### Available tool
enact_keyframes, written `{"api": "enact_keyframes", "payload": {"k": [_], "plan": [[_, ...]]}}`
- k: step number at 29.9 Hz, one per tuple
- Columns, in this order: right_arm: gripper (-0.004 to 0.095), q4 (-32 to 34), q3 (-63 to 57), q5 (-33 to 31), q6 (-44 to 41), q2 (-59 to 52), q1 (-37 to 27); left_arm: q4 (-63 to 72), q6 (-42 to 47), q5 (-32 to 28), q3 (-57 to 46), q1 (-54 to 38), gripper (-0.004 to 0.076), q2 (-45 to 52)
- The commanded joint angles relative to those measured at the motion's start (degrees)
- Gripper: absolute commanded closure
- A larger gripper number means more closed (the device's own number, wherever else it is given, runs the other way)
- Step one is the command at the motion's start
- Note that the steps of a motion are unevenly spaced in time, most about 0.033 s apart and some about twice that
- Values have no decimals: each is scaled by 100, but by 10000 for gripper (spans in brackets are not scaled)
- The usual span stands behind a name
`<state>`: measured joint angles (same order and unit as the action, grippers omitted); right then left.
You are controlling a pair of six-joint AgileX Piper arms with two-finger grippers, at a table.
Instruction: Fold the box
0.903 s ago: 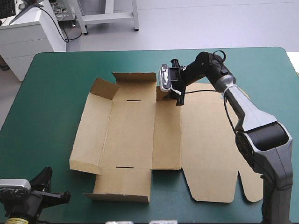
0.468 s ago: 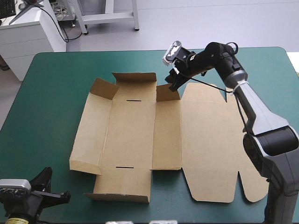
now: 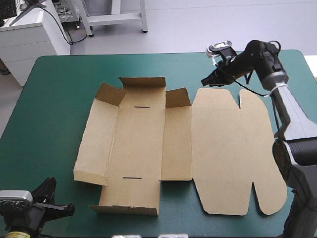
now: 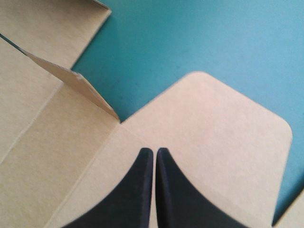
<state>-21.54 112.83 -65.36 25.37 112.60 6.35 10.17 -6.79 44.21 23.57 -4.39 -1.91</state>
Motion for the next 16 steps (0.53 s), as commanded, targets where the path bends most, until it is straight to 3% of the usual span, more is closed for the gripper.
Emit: {"api": "enact_keyframes", "payload": {"k": [1, 4, 6, 12, 16], "plan": [[904, 233, -498, 448, -320, -806, -113, 74, -9, -413, 133, 22, 491, -105], [904, 233, -1411, 1074, -382, -1422, -161, 74, -9, -466, 133, 22, 283, -105], [904, 246, -2016, 1415, -398, -1802, -175, 22, -9, -587, 148, 22, 213, -148], [905, 295, -3608, 2304, -455, -2970, -175, -30, -9, -827, 555, 22, 199, -834], [905, 295, -4622, 2940, -455, -3704, -175, -210, -9, -840, 1123, 22, 198, -1783]]}}
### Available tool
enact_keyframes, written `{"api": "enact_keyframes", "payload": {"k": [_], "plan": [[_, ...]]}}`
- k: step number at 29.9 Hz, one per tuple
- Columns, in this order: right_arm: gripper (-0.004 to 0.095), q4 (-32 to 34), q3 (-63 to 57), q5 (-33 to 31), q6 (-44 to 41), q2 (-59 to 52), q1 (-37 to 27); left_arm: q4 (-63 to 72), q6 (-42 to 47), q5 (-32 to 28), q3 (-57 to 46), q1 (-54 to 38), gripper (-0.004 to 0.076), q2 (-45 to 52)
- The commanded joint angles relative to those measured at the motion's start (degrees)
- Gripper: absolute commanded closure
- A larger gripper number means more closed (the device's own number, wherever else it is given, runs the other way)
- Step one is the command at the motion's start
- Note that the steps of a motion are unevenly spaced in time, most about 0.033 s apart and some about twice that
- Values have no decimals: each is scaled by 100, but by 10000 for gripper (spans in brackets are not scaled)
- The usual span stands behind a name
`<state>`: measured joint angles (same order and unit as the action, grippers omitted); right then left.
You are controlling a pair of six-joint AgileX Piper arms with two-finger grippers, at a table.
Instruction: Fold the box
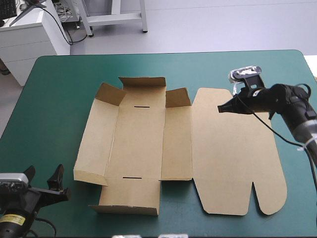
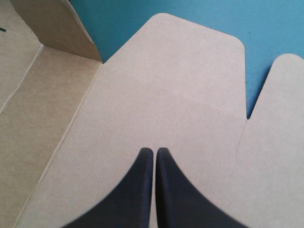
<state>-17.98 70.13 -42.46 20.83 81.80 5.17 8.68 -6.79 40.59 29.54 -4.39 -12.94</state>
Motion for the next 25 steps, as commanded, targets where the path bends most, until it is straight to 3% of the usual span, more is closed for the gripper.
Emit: {"api": "enact_keyframes", "payload": {"k": [1, 6, 13, 19, 21, 25], "plan": [[905, -61, -604, 777, 0, -813, -57, -85, -9, -466, 703, 22, 198, -946], [907, -173, -1687, 1113, 0, -1637, -57, -100, -9, -351, 1563, 22, 199, -2213], [907, -282, -2484, 1130, 0, -2646, -57, 208, -9, 519, 2597, 22, 209, -4035], [907, -282, -2762, 693, -11, -3526, -57, 322, -41, 727, 2691, -116, 209, -5041], [907, -282, -2826, 555, -40, -3785, -57, 712, -281, 717, 2691, -356, 209, -5242], [907, -292, -2987, 359, -40, -4374, -57, 2274, -1573, 920, 2691, -1105, 209, -5673]]}}
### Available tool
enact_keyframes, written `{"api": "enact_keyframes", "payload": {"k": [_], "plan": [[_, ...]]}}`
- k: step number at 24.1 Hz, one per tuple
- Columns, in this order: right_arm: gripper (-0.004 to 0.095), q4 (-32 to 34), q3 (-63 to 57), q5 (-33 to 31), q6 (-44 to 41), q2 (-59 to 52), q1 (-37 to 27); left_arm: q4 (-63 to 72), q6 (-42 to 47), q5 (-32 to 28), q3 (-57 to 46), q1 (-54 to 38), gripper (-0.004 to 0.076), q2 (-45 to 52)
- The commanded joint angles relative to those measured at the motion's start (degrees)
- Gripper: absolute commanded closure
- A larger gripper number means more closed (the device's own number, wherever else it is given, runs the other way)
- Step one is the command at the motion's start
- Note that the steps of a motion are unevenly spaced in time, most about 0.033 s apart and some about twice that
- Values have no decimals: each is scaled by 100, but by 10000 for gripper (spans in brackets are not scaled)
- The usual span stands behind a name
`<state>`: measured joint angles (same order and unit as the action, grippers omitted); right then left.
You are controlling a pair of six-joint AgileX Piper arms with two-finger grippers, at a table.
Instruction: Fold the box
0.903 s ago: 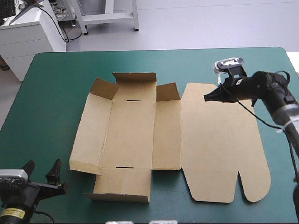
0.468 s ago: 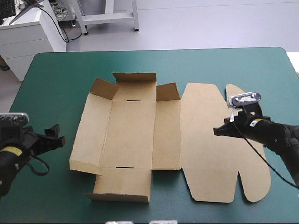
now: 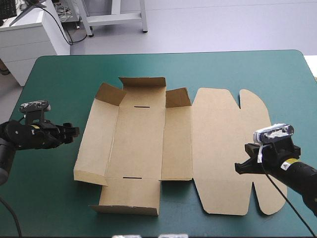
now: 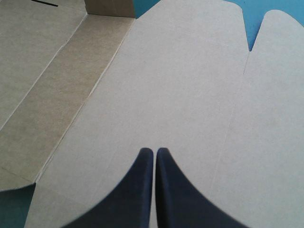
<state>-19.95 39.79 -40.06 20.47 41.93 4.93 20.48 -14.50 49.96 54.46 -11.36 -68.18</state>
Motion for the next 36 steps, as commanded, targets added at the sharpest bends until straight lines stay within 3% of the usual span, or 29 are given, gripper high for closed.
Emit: {"api": "enact_keyframes", "payload": {"k": [1, 6, 11, 14, 19, 24, 28, 36], "plan": [[907, -94, 15, 44, -4, -540, -33, 1494, -1147, 183, 199, -594, 209, -307], [908, -71, -7, -280, -89, -1206, -33, 2451, -2041, 885, 199, -1049, 209, -1135], [907, -62, -7, -481, -118, -1827, -33, 2552, -2609, 1224, 199, -1049, 209, -1705], [907, -36, -7, -566, -159, -2089, -33, 3209, -2975, 1787, 199, -902, 209, -1897], [907, -23, -7, -590, -196, -2105, -33, 3101, -2897, 2376, 27, -451, 209, -1897], [908, -23, -7, -590, -186, -2105, -33, 2773, -2336, 2465, 22, -391, 219, -1897], [907, -23, -7, -590, -175, -2105, -33, 2532, -2151, 2465, 22, -223, 335, -1877], [908, -23, -7, -590, -175, -2105, -33, 2159, -1863, 2465, 22, -12, 670, -1877]]}}
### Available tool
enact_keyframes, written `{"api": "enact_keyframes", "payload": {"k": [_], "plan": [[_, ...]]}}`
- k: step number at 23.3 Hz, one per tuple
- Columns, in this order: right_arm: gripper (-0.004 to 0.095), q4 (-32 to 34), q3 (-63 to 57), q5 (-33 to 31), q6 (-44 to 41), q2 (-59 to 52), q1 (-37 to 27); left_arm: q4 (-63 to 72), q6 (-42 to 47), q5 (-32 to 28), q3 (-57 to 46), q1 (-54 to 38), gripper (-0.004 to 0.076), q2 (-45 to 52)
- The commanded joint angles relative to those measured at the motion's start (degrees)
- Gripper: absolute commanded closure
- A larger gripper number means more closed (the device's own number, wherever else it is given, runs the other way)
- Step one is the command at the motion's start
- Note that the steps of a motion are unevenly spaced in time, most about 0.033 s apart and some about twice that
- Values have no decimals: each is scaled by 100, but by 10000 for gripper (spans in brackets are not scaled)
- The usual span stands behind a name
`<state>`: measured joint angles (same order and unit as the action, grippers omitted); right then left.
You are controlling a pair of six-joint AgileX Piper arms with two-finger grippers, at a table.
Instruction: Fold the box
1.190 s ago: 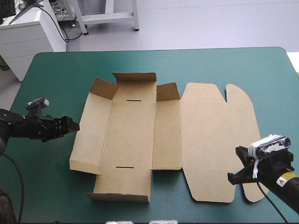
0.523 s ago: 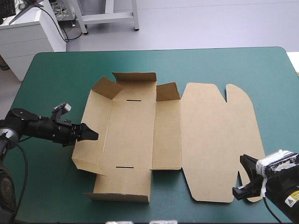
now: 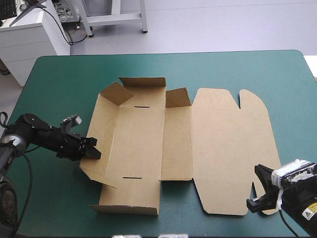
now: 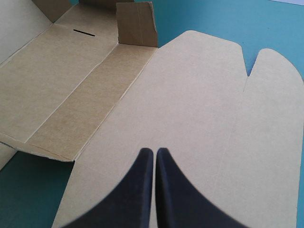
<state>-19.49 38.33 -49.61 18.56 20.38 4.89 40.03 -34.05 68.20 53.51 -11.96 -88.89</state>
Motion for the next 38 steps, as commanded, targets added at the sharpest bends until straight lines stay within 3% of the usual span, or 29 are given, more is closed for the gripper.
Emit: {"api": "enact_keyframes", "payload": {"k": [1, 8, 13, 21, 27, 31, 38], "plan": [[908, -69, 139, 365, 16, 50, -29, 195, 92, 640, 117, 48, 731, 193], [908, -90, 139, 244, 16, 50, -29, 131, 212, 640, 341, 48, 732, 193], [908, -110, 139, -57, 16, 50, -29, -1093, 795, 640, 1610, 246, 732, 173], [908, -110, 139, -57, -6, 50, -29, -3469, 839, 611, 3773, 2040, 732, -518], [908, -110, 139, -78, -23, 50, -29, -5050, 596, 583, 4466, 3012, 732, -1007], [908, -115, 139, -115, -23, 50, -29, -6307, 494, -22, 4479, 3548, 732, -1032], [908, -125, 139, -234, -23, 50, -29, -6883, 260, -638, 4479, 4131, 732, -1032]]}}
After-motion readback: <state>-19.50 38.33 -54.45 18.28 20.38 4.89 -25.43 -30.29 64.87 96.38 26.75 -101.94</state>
